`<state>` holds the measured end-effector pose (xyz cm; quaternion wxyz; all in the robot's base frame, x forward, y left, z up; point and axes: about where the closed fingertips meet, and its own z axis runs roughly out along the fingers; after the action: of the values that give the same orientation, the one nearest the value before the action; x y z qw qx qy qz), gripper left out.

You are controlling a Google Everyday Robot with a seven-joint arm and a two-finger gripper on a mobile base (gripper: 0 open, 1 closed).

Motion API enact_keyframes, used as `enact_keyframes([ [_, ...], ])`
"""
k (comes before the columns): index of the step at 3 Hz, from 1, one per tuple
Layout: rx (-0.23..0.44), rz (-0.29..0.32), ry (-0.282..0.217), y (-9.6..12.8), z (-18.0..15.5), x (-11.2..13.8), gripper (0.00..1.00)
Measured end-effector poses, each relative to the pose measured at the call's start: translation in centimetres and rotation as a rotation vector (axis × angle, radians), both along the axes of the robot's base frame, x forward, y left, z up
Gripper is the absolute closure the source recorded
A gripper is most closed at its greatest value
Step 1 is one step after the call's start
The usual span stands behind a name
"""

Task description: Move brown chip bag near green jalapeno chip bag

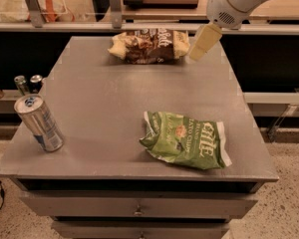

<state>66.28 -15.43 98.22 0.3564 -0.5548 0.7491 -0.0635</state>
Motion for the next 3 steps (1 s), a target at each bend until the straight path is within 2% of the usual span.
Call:
enact_keyframes([
  [1,0.004,-0.003,-0.024,1.8,-1.5,4.6,0.0],
  [2,0.023,-0.015,-0.006,3.2,-3.7,8.3,0.0],
  [3,0.056,-0.044,0.034,3.6,-6.2,10.6,0.0],
])
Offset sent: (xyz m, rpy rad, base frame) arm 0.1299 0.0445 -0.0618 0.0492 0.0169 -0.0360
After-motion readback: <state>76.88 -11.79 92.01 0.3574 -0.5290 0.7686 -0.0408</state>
